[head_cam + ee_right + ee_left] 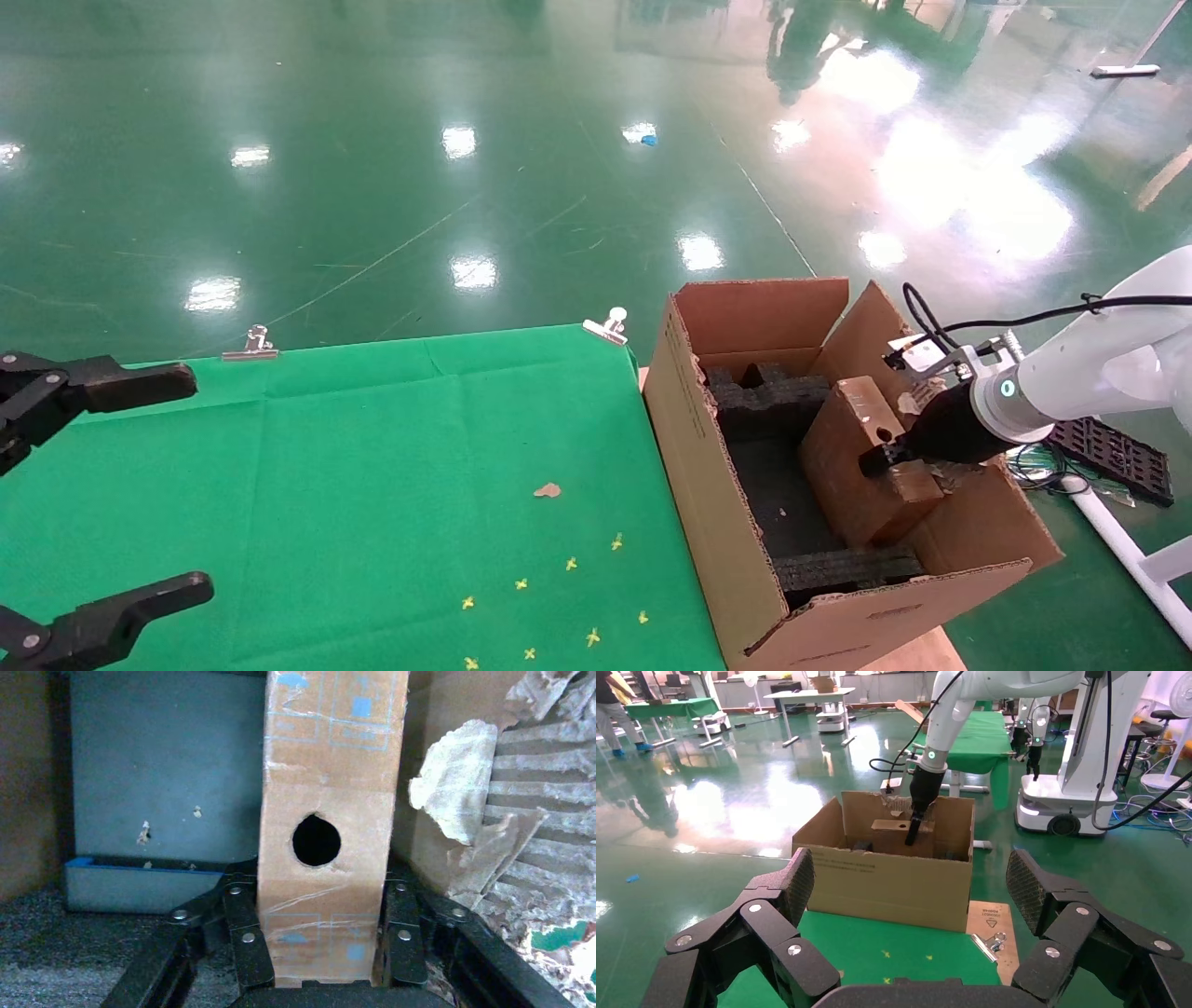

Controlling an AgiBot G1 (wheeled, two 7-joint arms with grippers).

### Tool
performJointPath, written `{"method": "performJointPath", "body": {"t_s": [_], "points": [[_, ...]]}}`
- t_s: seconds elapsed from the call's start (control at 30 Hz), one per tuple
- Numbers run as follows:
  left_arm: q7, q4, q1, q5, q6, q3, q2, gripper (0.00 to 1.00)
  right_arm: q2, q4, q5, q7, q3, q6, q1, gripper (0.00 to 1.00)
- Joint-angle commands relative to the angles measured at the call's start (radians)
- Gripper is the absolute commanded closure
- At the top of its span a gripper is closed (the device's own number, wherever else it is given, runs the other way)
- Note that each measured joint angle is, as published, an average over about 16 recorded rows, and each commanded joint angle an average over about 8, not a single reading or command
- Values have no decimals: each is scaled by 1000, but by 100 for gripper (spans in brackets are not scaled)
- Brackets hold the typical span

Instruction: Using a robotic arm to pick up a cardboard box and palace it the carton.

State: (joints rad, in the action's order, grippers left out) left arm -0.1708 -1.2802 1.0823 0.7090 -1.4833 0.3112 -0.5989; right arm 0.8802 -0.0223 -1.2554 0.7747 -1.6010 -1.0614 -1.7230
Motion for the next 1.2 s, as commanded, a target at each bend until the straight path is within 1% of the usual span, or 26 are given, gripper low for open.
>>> {"method": "performJointPath", "body": {"t_s": [0.03, 0.23, 0.37, 0.5, 0.8, 0.93, 1.03, 1.2], "points": [[0, 0, 0, 0, 0, 0, 0, 0, 4, 5, -5, 1, -4, 0, -4, 0], [0, 0, 0, 0, 0, 0, 0, 0, 6, 11, -15, -2, -10, -8, -23, 0], [0, 0, 0, 0, 0, 0, 0, 0, 4, 5, -17, -17, -12, -20, -57, 0], [0, 0, 0, 0, 0, 1, 0, 0, -1, -9, -16, -48, -10, -40, -130, 0], [0, 0, 0, -1, 0, 1, 0, 0, -25, -52, -15, -125, -3, -87, -373, 0], [1, 0, 0, -1, 0, 1, 0, 0, -47, -77, -3, -148, 8, -112, -462, 0], [1, 0, 0, -1, 1, 1, 1, 0, -70, -101, 17, -165, 23, -126, -498, 0], [1, 0, 0, -1, 1, 1, 1, 0, -100, -138, 45, -189, 47, -132, -515, 0]]}}
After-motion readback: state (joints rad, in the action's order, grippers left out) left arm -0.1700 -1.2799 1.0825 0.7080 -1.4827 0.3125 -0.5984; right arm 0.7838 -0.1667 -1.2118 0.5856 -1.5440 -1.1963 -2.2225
